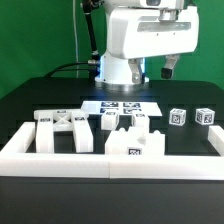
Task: Assemble chair
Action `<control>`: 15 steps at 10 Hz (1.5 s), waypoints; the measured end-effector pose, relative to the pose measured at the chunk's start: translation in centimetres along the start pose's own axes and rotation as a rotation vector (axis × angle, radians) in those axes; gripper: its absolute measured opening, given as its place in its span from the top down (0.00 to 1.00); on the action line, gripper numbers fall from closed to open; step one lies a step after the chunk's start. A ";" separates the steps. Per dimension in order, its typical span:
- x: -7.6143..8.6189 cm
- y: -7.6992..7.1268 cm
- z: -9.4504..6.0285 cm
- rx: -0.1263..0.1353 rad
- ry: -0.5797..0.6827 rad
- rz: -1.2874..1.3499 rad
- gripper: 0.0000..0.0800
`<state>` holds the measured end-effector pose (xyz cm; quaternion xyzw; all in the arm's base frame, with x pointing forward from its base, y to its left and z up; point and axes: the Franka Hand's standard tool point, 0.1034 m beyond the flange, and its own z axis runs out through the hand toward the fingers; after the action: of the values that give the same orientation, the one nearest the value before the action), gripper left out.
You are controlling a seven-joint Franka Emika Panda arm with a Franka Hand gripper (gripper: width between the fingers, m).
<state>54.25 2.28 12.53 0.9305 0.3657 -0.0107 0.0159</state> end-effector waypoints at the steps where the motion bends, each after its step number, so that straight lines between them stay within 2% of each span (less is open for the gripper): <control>1: 0.0 0.0 0.0 0.000 0.000 0.005 0.19; 7: -0.1 0.0 0.4 0.007 -0.004 0.080 0.19; 8: 0.0 -0.1 0.9 0.020 -0.005 0.157 0.19; 9: 0.5 0.0 1.4 0.048 0.007 0.309 0.19; 15: 0.9 -0.1 1.7 0.063 0.012 0.593 0.19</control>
Offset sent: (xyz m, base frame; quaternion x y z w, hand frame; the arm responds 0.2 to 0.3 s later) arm 0.0000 0.0000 0.0000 0.0000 0.0000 0.0000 1.0000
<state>54.81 2.92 10.82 0.9969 0.0774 -0.0115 -0.0126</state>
